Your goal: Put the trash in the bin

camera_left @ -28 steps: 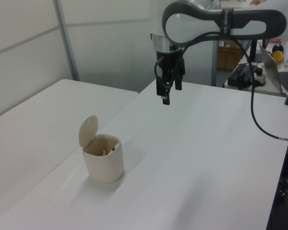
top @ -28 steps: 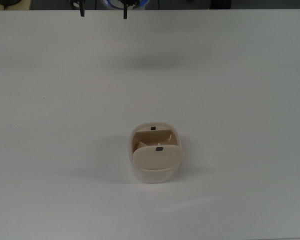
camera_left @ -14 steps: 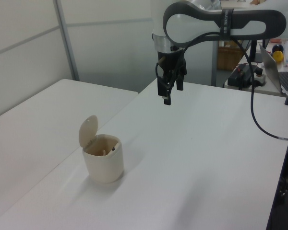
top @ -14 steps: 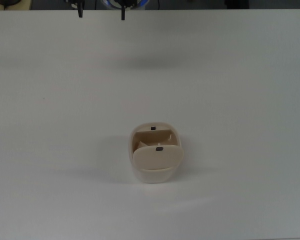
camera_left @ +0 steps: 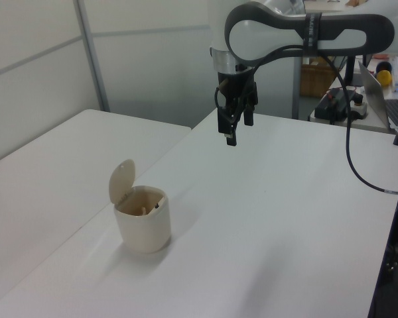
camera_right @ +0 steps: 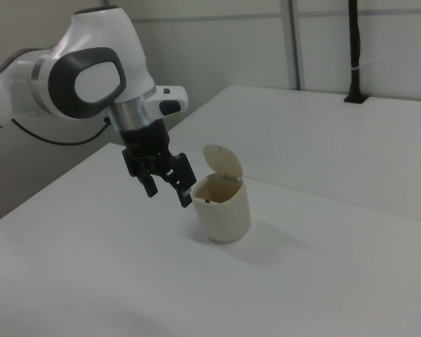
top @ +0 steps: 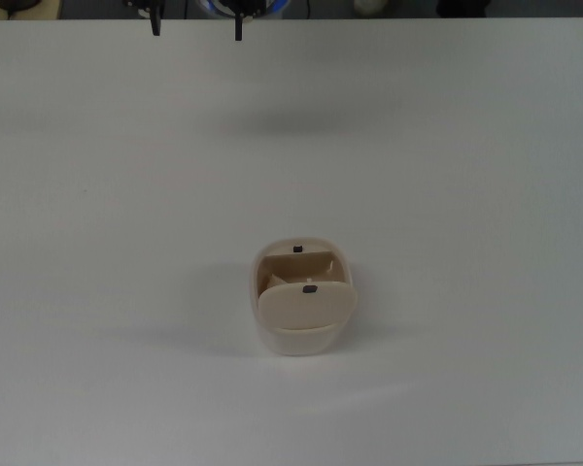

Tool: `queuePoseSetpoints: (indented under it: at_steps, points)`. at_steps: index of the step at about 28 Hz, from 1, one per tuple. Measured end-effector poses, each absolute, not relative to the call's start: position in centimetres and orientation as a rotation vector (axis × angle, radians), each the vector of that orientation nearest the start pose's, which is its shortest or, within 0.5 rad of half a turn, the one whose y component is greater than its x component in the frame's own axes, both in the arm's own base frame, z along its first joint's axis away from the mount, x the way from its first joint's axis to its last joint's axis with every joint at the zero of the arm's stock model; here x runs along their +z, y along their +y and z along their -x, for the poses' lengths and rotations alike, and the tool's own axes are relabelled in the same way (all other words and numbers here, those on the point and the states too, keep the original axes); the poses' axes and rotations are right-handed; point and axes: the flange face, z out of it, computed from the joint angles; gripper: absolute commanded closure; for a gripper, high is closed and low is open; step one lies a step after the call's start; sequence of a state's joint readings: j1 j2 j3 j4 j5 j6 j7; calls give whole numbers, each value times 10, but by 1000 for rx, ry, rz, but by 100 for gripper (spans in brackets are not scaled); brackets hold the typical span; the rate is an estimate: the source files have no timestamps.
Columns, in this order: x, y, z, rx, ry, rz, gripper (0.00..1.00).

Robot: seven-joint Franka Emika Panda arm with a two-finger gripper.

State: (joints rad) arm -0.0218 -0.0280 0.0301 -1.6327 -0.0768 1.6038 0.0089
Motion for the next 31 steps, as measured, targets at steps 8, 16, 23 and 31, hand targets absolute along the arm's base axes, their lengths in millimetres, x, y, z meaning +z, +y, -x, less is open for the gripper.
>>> queuePoseSetpoints:
  at_steps: [8, 16, 23, 31]
  points:
    - [614, -5, -548, 1, 1, 3219, 0]
    - [614, -9, -548, 1, 14, 3218, 0]
    - [614, -12, -548, 1, 23, 3218, 0]
    - [614, -12, -548, 1, 23, 3218, 0]
